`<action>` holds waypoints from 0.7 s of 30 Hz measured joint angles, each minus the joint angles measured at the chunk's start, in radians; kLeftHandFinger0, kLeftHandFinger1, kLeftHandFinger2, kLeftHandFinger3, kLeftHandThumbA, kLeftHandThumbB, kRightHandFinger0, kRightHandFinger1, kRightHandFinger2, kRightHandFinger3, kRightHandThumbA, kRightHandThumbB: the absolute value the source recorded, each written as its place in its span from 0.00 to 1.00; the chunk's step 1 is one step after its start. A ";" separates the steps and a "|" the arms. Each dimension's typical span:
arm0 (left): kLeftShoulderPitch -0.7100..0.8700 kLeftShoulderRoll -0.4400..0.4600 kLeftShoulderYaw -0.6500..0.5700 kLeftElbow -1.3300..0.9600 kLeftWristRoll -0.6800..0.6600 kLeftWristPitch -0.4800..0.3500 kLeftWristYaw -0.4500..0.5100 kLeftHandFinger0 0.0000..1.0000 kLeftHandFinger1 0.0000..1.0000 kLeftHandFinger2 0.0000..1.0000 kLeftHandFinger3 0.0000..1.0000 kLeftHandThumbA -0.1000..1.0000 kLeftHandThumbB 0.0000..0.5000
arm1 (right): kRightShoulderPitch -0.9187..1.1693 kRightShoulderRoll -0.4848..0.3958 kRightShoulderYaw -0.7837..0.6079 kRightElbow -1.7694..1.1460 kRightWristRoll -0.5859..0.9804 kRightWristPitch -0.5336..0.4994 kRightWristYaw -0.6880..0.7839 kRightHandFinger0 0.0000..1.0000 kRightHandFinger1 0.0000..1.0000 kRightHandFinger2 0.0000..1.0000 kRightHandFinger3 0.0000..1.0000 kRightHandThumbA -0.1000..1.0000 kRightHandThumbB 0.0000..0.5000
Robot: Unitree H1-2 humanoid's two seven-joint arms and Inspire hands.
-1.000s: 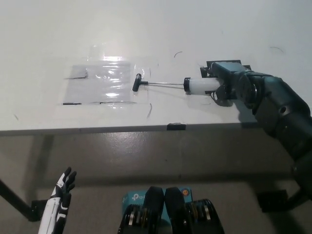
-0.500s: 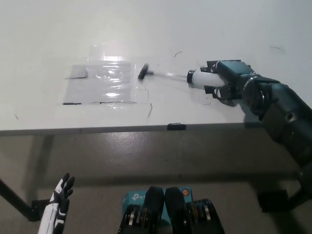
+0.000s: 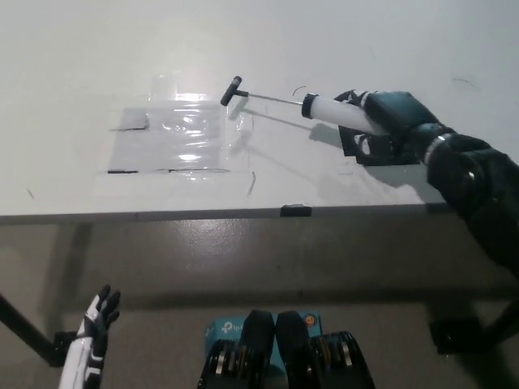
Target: The robot uses right hand to pick up a small white air pumper and uses its left hand to compress it, and then puts it on the desk
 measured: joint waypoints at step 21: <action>-0.230 -0.003 0.097 -0.182 -0.060 0.154 0.001 1.00 1.00 1.00 1.00 1.00 0.25 | 0.297 -0.076 -0.119 -0.736 0.044 0.097 0.234 0.03 0.41 0.71 0.74 0.00 0.32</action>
